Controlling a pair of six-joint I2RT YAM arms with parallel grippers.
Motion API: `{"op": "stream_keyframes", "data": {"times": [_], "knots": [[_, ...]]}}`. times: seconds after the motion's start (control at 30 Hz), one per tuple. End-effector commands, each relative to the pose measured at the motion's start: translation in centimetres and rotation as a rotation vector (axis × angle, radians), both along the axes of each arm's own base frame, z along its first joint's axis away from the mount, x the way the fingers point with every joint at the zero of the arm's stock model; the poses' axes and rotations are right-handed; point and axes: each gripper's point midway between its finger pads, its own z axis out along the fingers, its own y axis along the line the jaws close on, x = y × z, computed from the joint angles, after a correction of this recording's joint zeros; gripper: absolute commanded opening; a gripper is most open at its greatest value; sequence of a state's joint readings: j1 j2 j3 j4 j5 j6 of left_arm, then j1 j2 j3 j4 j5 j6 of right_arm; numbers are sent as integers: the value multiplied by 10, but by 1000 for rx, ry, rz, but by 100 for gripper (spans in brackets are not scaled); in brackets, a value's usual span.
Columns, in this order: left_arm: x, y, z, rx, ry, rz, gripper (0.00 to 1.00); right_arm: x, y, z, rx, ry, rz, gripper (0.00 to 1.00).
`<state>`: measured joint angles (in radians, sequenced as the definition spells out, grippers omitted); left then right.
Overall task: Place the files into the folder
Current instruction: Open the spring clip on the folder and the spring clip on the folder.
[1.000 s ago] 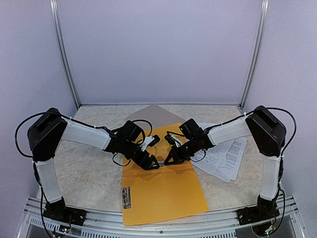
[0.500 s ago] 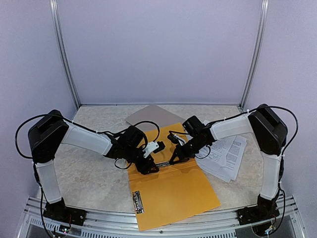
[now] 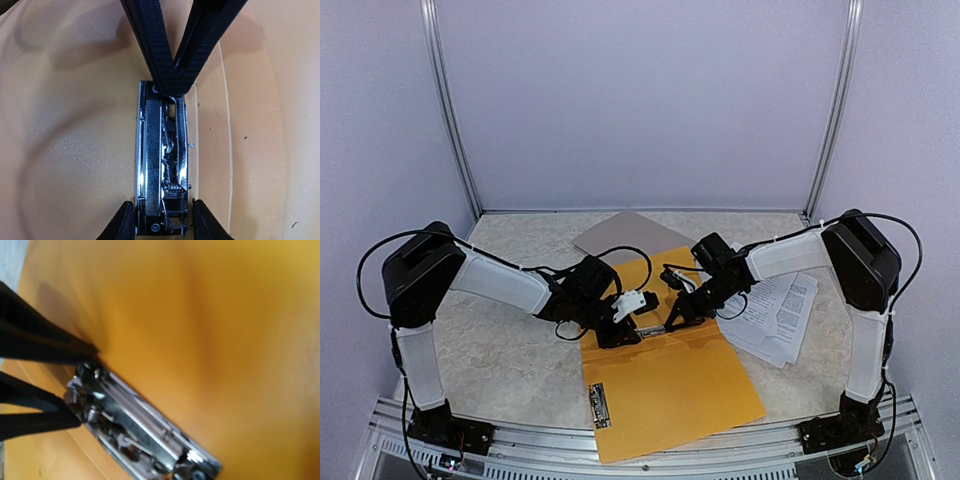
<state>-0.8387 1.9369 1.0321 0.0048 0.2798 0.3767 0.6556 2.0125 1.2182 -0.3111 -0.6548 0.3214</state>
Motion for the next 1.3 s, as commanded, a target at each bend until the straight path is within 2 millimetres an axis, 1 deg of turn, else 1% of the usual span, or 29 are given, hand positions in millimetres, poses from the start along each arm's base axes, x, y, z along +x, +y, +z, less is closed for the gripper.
{"op": "stream_keyframes", "data": {"times": [0.0,0.13,0.2,0.27,0.37,0.53,0.73,0.83,0.93,1.03,1.27], "knots": [[-11,19,-42,120,47,-20,36,-2,-4,-6,-10,30,18,0],[-16,16,-45,114,61,-46,35,-3,-4,-8,-16,37,20,0],[-17,15,-46,115,60,-57,32,-3,-5,-11,-22,41,19,0],[-19,16,-49,121,66,-65,26,-1,-6,-12,-30,38,13,0],[-25,20,-53,136,76,-78,19,1,-10,-18,-50,40,4,0],[-29,23,-55,142,80,-89,18,0,-18,-33,-99,47,-6,0],[-35,24,-62,163,91,-110,18,-5,-32,-57,-167,58,-28,0],[-39,23,-62,165,88,-123,18,-7,-39,-70,-210,61,-41,0],[-43,22,-61,159,83,-143,18,-5,-45,-78,-243,48,-52,0],[-47,22,-61,160,89,-160,18,0,-44,-76,-248,29,-63,0],[-55,21,-64,167,89,-202,18,21,-29,-44,-170,-47,-108,0]]}}
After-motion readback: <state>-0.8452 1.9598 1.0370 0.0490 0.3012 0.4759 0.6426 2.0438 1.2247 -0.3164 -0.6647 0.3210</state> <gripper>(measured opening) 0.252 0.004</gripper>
